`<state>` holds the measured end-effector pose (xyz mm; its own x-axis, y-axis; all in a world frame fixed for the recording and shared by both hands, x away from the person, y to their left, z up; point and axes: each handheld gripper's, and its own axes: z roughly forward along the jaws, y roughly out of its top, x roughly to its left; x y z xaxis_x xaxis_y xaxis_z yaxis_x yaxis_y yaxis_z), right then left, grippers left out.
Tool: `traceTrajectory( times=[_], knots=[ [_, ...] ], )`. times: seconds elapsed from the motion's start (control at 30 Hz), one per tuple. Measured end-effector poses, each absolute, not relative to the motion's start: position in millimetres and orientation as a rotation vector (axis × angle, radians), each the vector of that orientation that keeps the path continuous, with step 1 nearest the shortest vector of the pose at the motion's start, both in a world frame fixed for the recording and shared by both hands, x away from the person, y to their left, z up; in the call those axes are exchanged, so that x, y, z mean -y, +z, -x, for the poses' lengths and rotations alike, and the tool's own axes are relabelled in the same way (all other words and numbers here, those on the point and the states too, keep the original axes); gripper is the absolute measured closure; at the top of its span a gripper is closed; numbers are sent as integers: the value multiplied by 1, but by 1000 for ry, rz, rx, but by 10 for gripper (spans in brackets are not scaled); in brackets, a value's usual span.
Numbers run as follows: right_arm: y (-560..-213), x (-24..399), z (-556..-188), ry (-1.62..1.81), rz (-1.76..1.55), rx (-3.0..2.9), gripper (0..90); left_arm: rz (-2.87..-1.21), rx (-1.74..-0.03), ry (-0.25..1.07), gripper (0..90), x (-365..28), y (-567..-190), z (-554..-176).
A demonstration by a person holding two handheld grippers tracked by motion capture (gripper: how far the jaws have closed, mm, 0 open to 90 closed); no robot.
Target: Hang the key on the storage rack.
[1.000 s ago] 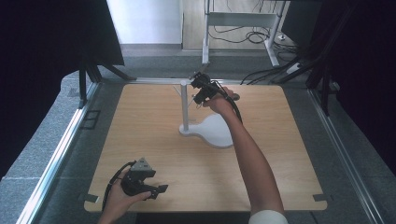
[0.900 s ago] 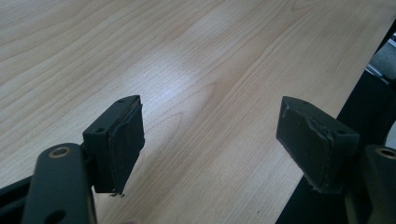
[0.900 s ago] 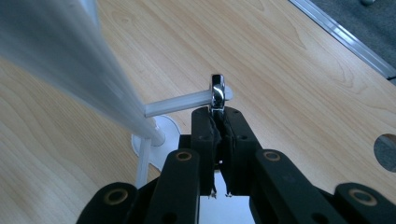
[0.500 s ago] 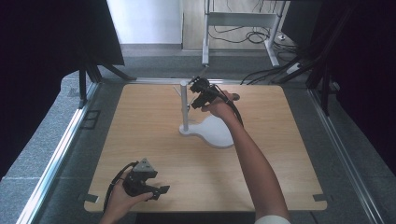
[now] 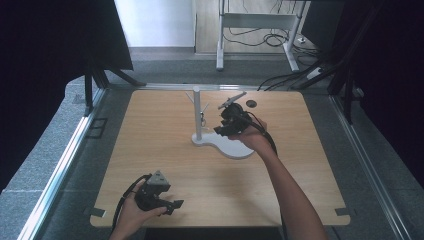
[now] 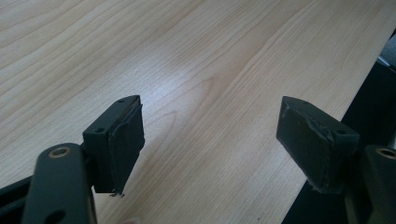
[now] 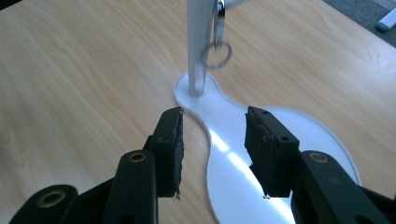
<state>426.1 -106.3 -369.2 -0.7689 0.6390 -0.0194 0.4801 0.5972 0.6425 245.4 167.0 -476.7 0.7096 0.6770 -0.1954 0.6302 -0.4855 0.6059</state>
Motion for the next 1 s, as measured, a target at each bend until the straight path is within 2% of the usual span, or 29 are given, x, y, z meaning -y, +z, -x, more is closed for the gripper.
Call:
traceTrajectory(
  times=[0.37,0.5,0.77,1.0],
  knots=[
    [-394,162,-376,1005,-928,-2541,573,-2246,-1003,105,239,-171,-477,-247],
    [-415,182,-355,1038,-951,-2534,571,-2241,-1020,107,239,-173,-477,-247],
    [-446,194,-331,1083,-990,-2513,562,-2238,-1030,115,239,-175,-477,-247],
    [-454,202,-325,1130,-1001,-2490,536,-2243,-1032,113,239,-175,-478,-249]
  ],
)
